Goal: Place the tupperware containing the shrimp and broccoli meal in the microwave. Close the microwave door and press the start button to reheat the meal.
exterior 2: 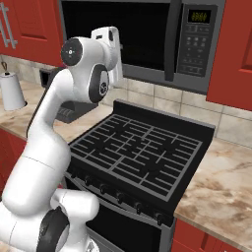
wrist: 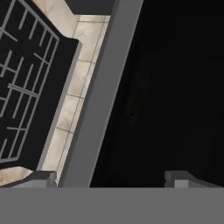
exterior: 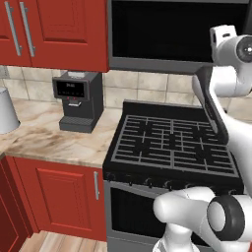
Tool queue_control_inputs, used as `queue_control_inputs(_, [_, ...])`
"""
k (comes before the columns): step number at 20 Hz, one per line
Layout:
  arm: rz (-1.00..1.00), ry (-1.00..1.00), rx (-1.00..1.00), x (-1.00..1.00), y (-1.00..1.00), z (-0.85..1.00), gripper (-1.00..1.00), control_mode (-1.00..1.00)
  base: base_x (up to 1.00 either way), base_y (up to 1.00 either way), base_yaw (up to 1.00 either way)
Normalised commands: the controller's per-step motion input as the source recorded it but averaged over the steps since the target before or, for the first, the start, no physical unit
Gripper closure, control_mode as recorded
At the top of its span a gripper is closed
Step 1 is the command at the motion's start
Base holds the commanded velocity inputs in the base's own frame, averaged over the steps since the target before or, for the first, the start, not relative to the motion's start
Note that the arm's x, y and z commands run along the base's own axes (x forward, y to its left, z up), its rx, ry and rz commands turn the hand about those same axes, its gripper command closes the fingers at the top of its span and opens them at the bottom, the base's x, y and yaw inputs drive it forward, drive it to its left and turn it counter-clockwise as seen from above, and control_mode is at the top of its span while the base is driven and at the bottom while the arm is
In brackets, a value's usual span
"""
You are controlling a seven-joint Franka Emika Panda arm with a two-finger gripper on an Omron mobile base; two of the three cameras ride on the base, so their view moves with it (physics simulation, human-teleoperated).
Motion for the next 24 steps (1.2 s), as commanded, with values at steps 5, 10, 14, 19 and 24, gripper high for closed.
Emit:
queue_control_inputs(5, [0.00, 0.00, 0.00, -0.46, -0.12, 0.00, -1.00, -1.00, 0.00, 0.00, 0.00])
queue_control_inputs(10, [0.00, 0.00, 0.00, -0.33, -0.17, 0.00, -1.00, -1.00, 0.00, 0.00, 0.00])
queue_control_inputs(14, [0.00, 0.00, 0.00, -0.32, -0.26, 0.00, -1.00, -1.00, 0.00, 0.00, 0.00])
queue_control_inputs(19, [0.00, -0.01, 0.00, -0.28, -0.29, 0.00, -1.00, -1.00, 0.00, 0.00, 0.00])
queue_control_inputs(24, [0.00, 0.00, 0.00, -0.29, -0.27, 0.04, -1.00, -1.00, 0.00, 0.00, 0.00])
